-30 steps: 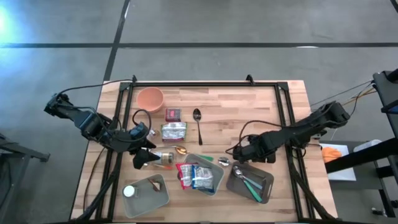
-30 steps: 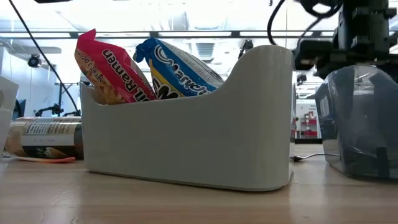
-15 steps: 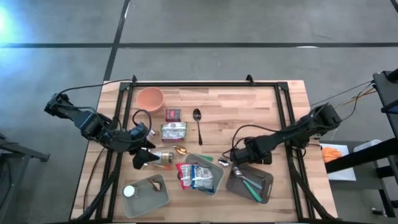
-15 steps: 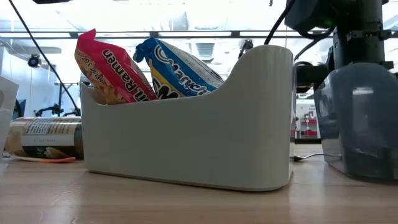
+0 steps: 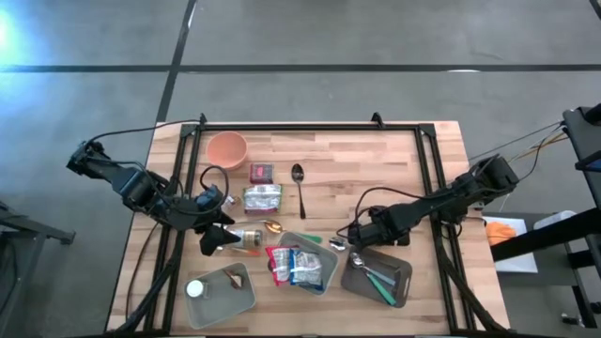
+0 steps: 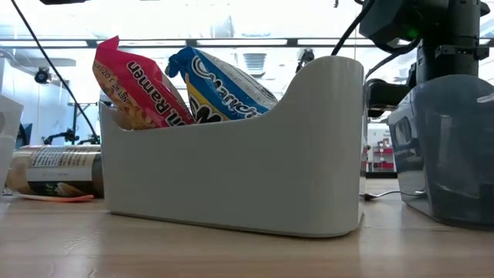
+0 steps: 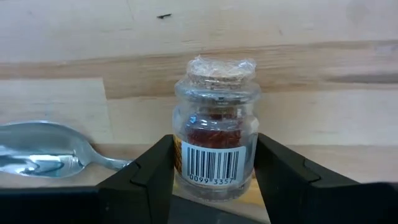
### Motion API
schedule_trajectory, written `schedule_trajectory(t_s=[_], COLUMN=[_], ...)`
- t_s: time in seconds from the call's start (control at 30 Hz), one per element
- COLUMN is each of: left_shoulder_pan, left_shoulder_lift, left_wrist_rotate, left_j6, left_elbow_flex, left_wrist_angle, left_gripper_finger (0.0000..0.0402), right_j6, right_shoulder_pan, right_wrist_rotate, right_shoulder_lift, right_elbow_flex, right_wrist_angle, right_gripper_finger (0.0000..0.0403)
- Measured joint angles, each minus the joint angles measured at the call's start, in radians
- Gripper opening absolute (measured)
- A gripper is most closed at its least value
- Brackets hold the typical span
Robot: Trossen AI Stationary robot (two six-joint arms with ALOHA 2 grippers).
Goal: Pick & Place Food Item
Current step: Put the right brown seasoning bottle into the left gray bin
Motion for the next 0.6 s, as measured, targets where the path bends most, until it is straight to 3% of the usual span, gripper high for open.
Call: schedule_trajectory(t_s=[0.27,0.6], left_shoulder_pan=[0.0,0.0], left_shoulder_lift=[0.0,0.0], left_wrist_rotate=[0.0,0.0], left_j6=[-0.024,-0.034], left_elbow_flex=[0.0,0.0], left_wrist_angle=[0.0,0.0], left_gripper_finger=[0.034,0.034], right_j6=[-0.072,-0.119], right_shoulder_pan=[0.009,0.05], right_wrist_rotate=[-0.009,0.062], right_shoulder_lift=[0.0,0.001], right_elbow_flex=[0.002,0.073], right_wrist_angle=[0.032,-0.001], right_gripper_finger=[0.0178,0.0178])
